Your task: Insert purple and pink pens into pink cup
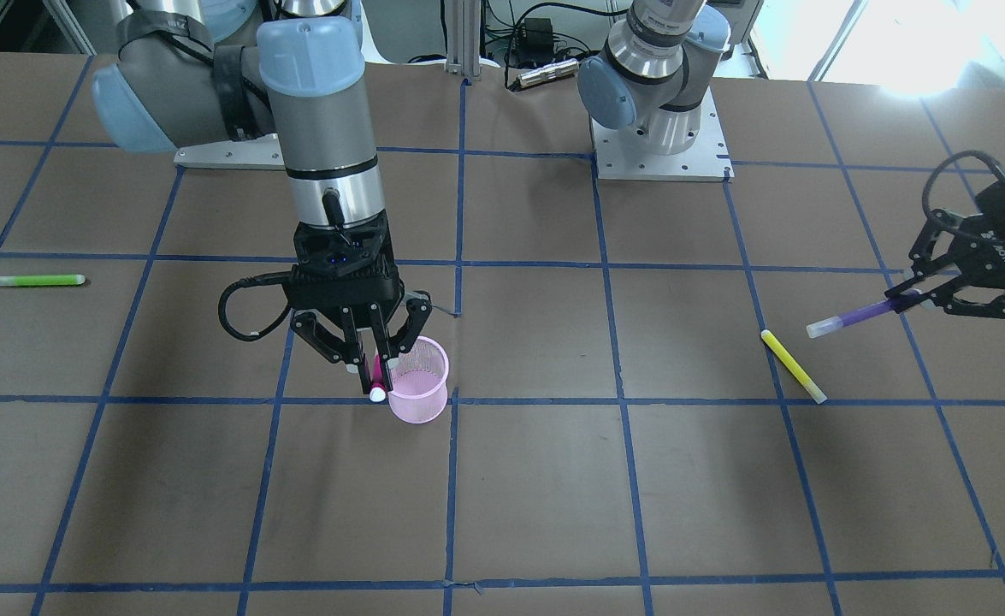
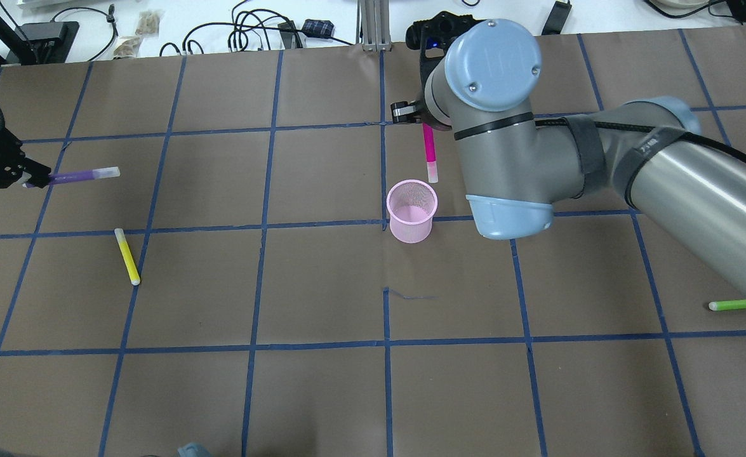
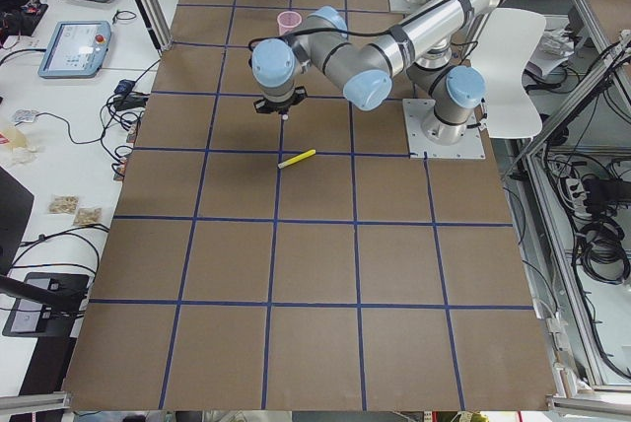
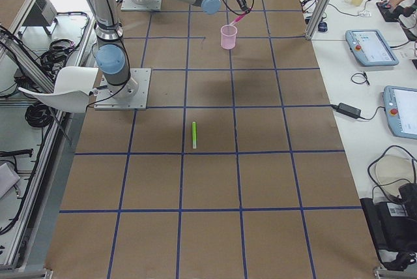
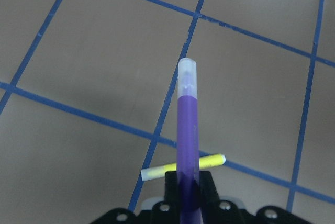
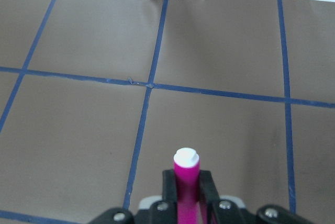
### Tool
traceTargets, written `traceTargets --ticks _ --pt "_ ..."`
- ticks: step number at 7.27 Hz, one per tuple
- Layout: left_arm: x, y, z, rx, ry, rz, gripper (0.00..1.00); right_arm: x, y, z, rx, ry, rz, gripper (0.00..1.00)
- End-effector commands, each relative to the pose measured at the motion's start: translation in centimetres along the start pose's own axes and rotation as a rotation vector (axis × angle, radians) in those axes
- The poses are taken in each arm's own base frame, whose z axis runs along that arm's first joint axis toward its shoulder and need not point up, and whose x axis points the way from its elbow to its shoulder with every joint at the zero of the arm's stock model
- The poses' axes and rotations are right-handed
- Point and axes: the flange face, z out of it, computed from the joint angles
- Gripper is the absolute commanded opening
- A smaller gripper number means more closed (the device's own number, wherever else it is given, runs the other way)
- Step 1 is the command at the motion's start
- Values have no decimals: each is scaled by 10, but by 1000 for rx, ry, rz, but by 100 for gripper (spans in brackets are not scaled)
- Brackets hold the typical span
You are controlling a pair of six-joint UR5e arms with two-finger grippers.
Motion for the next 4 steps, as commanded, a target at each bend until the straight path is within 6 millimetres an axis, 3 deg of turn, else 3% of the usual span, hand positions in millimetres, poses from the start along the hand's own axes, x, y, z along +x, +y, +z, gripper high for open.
traceTargets --ticks 1,2,4 --pt "34 -85 -1 -55 -10 -52 0 -11 -7 39 33 -13 37 0" --pt "46 -111 4 -64 -9 -93 0 -25 1 44 30 -22 34 0" --pt "71 -160 18 -107 -4 -146 0 -31 20 49 -1 -15 45 0"
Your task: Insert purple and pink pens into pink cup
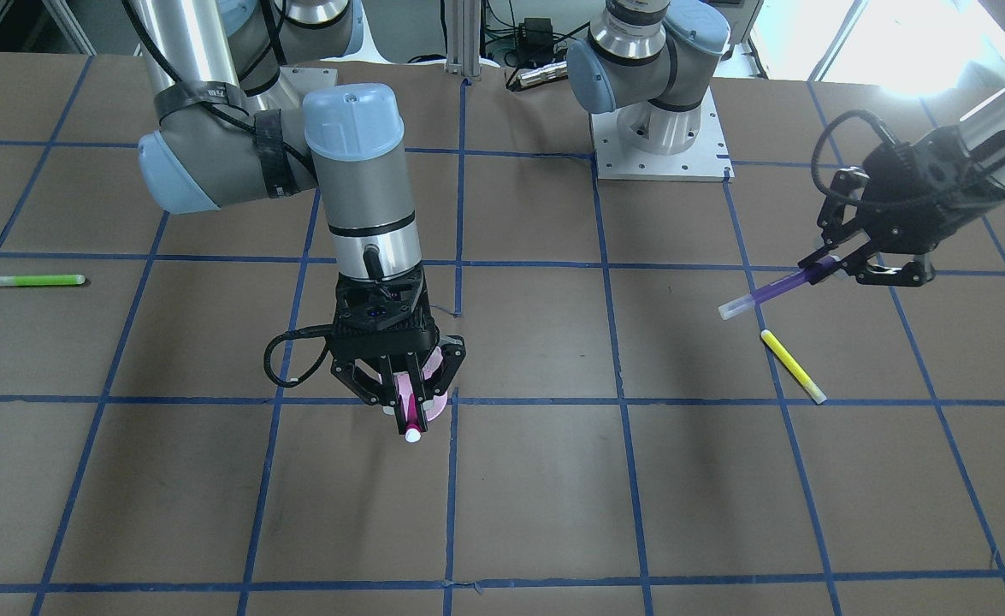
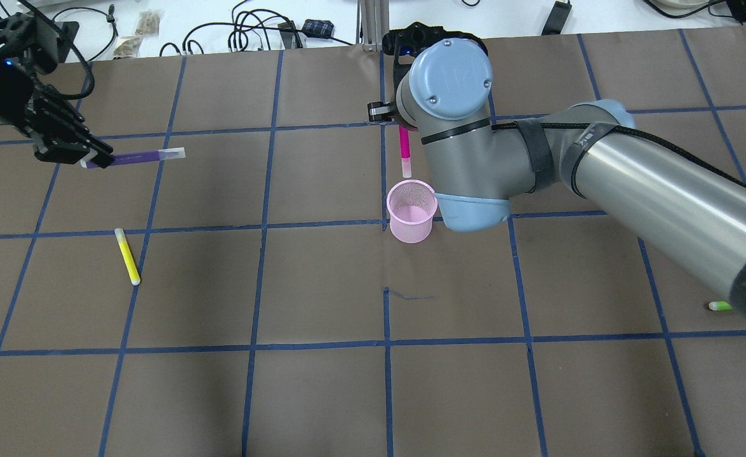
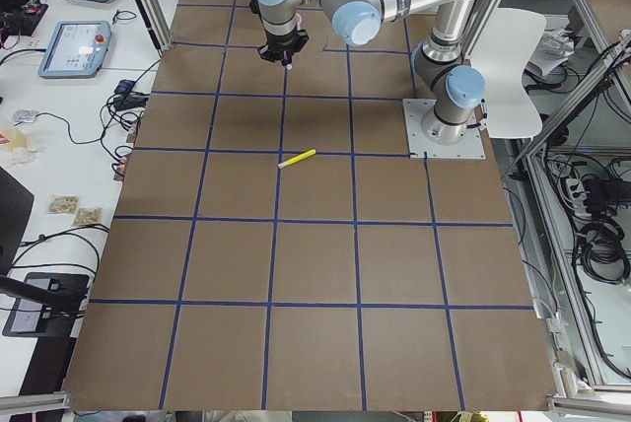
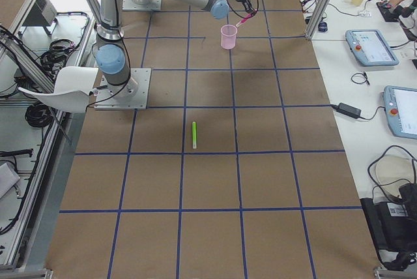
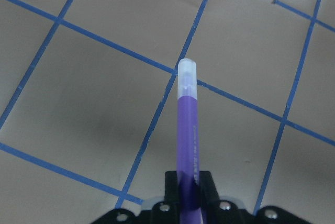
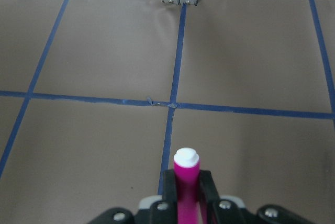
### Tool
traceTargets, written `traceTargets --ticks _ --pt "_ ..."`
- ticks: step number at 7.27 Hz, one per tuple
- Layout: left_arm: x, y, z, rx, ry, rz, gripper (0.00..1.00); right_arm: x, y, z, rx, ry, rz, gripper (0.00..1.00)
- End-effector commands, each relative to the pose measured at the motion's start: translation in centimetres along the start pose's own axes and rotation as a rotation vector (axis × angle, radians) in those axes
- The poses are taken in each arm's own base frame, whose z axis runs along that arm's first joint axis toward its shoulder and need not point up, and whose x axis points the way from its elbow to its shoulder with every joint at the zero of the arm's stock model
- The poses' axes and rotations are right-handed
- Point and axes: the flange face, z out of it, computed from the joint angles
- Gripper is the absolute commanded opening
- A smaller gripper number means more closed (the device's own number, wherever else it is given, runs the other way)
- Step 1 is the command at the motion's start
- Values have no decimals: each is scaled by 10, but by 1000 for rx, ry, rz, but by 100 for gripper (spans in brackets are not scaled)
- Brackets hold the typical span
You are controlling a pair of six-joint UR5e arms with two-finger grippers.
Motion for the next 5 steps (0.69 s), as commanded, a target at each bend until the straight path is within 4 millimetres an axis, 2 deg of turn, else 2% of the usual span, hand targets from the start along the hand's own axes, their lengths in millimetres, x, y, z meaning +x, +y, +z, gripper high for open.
traceTargets --ticks 1,3,4,5 --pt "26 -38 8 -29 -1 -50 0 -3 28 8 -10 5 15 0" --pt "29 -40 5 -30 -8 -59 0 4 52 14 13 16 16 0" --pt "29 -38 2 -43 -18 -89 0 4 52 13 28 14 20 18" --pt "30 -37 3 -55 -19 -93 0 4 52 14 30 17 29 67"
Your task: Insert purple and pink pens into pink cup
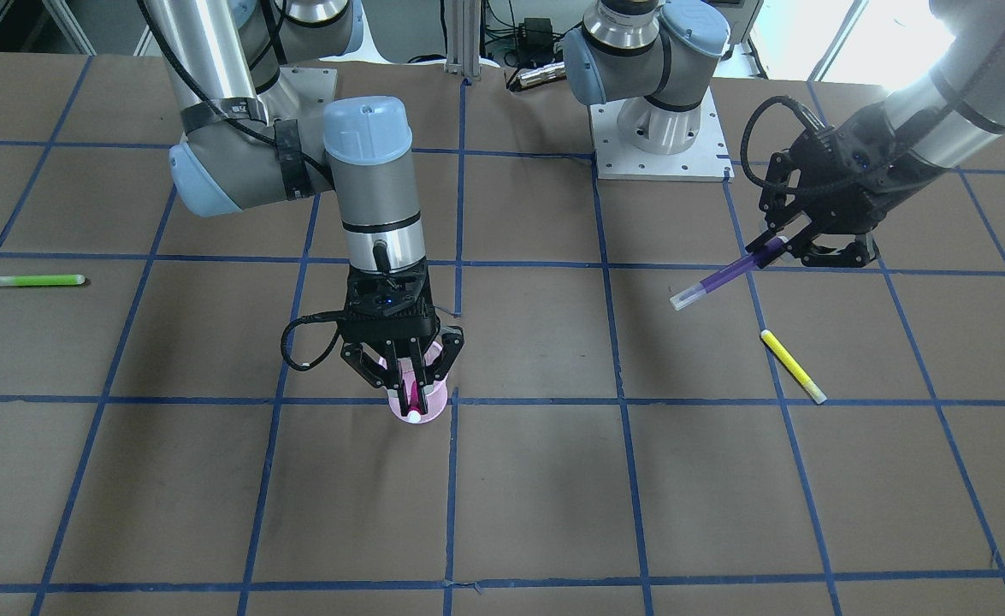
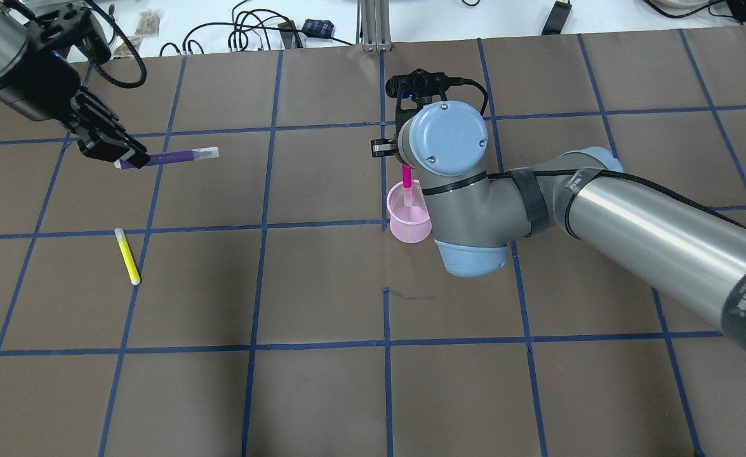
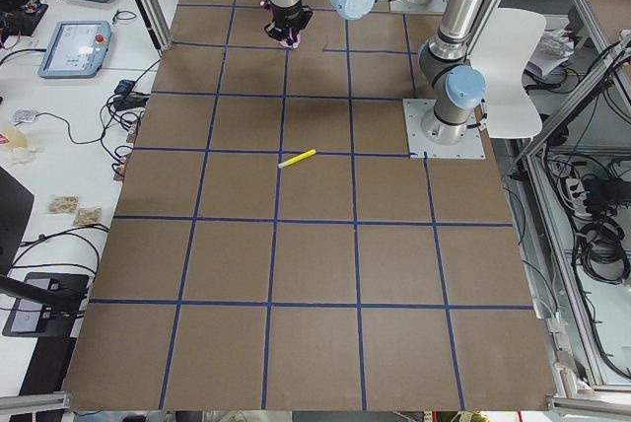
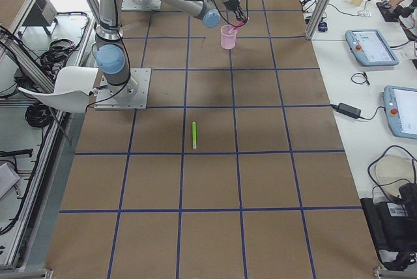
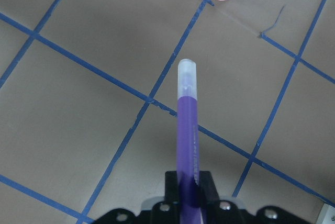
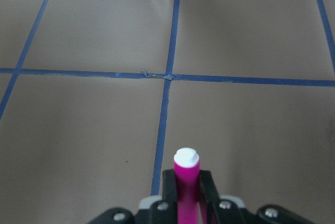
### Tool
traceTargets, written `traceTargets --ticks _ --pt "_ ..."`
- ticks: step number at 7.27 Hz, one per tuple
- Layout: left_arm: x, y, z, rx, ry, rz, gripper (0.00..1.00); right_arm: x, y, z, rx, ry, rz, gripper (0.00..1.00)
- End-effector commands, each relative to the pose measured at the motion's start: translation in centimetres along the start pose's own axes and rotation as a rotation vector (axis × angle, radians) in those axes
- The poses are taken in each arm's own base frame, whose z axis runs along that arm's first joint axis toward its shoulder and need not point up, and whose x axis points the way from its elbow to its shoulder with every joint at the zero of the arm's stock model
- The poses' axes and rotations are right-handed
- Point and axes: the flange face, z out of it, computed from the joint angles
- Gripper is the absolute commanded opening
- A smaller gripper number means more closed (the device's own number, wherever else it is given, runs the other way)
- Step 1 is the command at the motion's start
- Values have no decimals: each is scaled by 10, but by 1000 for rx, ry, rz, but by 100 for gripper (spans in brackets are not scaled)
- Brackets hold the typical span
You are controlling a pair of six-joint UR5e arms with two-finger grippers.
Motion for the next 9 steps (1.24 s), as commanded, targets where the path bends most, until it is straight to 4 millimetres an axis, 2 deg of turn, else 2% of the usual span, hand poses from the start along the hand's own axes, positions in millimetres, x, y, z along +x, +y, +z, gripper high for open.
traceTargets --ticks 1,2,3,4,5,6,7,9 --pt "6 2 -5 -20 -12 -13 0 6 -6 -1 19 6 19 100" --pt "10 3 -8 -29 -19 -16 0 17 -23 -14 33 12 36 100" --pt "9 2 -6 -26 -15 -62 0 43 -41 -26 -57 48 71 100" --pt "6 -1 -1 -20 -3 -103 0 78 -66 -46 -160 64 123 100" --pt "16 -16 3 -31 -7 -101 0 106 -90 -63 -249 41 175 100" --pt "33 -41 10 -45 -12 -144 0 135 -108 -73 -367 61 183 100" --pt "46 -70 14 -54 -67 -100 0 158 -118 -87 -493 71 190 100" --pt "93 -126 43 -158 -158 -67 0 155 -138 -140 -633 77 199 100"
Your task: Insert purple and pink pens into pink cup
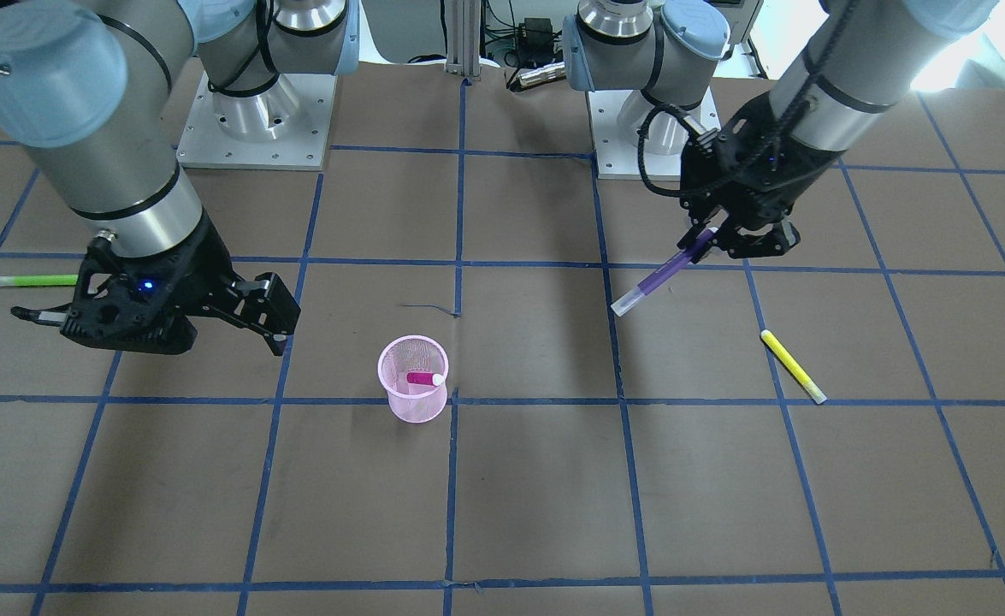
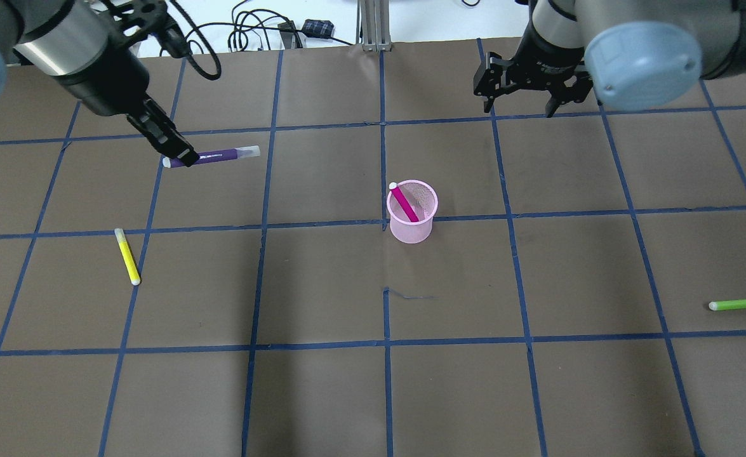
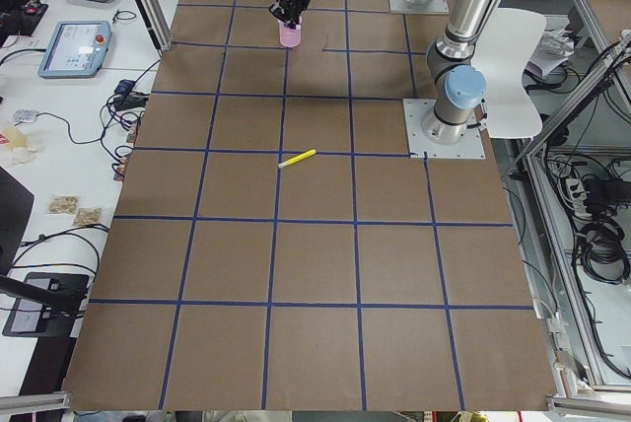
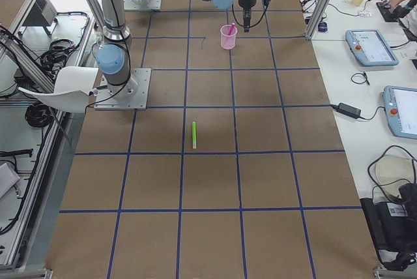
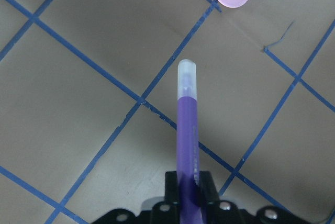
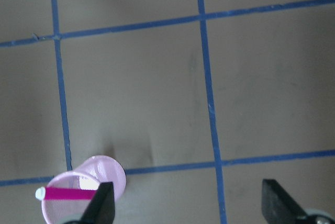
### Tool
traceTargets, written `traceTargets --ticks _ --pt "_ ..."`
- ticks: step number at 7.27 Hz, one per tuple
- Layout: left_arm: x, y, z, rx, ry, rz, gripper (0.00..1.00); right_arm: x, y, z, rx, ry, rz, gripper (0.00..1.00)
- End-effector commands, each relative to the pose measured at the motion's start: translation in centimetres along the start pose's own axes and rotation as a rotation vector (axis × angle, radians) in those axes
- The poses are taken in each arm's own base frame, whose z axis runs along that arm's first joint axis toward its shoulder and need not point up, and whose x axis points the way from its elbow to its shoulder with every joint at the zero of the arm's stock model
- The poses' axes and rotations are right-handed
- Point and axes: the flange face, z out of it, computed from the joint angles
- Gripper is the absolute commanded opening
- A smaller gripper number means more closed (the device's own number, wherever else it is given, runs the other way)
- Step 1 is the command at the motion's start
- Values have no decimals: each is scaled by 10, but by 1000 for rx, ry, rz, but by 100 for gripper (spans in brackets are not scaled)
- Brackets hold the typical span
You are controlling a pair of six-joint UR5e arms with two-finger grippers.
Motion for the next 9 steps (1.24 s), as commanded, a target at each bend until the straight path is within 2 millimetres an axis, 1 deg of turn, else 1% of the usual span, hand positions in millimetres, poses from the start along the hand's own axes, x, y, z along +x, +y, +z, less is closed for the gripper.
traceTargets --ticks 1,2,3,4,5,6,7,8,9 --pt "57 -60 23 -67 -103 23 0 5 16 -50 -180 25 11 100" --pt "73 -88 36 -85 -150 84 0 9 19 -46 -220 39 10 100" --pt "95 -110 56 -124 -161 144 0 18 16 -40 -239 34 -52 100" --pt "116 -132 78 -187 -233 220 0 23 18 -39 -245 33 -52 100" --pt "138 -150 97 -233 -290 286 0 25 19 -31 -260 46 -59 100" --pt "160 -169 115 -234 -342 344 0 30 20 -25 -273 75 -64 100" --pt "188 -183 130 -259 -396 408 0 31 22 -17 -283 78 -62 100" --pt "203 -188 140 -288 -449 447 0 31 22 -16 -285 78 -62 100" --pt "215 -193 161 -314 -455 480 0 31 22 -17 -280 79 -53 100"
